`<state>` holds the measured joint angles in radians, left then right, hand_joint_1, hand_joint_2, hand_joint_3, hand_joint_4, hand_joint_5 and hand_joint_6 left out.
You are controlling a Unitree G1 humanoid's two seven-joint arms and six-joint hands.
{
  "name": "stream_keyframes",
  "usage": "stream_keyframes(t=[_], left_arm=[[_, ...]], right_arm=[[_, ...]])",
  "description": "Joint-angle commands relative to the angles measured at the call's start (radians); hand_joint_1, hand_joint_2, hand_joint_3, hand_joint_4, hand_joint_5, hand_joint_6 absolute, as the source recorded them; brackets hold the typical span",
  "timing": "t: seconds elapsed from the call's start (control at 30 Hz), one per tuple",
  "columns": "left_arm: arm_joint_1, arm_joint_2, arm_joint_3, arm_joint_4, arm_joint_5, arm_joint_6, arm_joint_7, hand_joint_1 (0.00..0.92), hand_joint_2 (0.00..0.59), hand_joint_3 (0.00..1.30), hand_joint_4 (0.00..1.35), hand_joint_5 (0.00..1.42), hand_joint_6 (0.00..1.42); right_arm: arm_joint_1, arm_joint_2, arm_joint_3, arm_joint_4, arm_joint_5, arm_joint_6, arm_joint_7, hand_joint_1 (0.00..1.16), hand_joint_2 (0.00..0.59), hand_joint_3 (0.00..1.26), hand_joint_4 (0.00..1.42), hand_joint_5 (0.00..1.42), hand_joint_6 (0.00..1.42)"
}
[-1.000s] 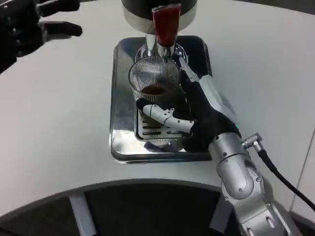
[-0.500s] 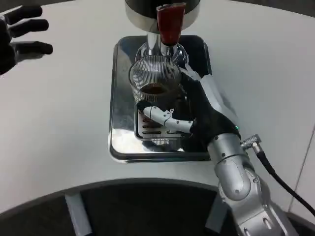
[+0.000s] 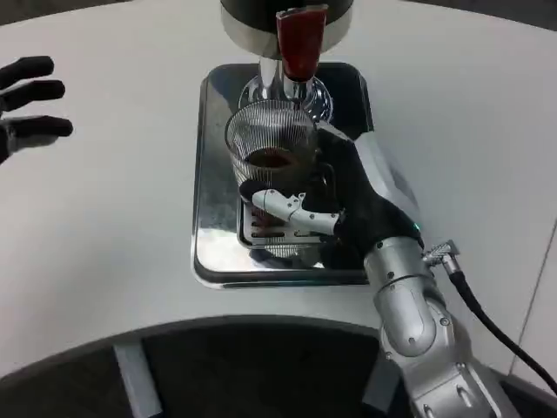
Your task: Grasp the cup under the faucet to collect the drink, then remove the cup.
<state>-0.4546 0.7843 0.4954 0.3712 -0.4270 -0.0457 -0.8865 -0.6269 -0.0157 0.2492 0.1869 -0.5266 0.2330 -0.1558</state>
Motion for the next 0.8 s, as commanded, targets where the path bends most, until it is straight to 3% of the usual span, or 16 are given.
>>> stream_keyframes(t=[0.03,0.3,0.8], left_arm=[[0.042,0.012,0.006,-0.019,-0.004,0.002,0.01,0.0,0.086,0.18,0.16,0.29,0.17],[0.064,0.003,-0.003,-0.024,-0.003,0.003,0.019,0.0,0.088,0.18,0.16,0.3,0.17],[0.071,-0.004,-0.017,-0.027,0.001,0.0,0.024,0.0,0.09,0.18,0.17,0.3,0.17]], right_arm=[[0.019,0.005,0.006,-0.009,-0.011,0.016,-0.016,0.65,0.216,0.44,0.21,0.21,0.1],[0.021,0.011,0.001,-0.007,-0.024,0.03,-0.039,0.69,0.226,0.52,0.29,0.3,0.24],[0.051,0.012,0.004,-0.026,-0.043,0.05,-0.071,0.76,0.252,0.68,0.61,0.64,0.84]])
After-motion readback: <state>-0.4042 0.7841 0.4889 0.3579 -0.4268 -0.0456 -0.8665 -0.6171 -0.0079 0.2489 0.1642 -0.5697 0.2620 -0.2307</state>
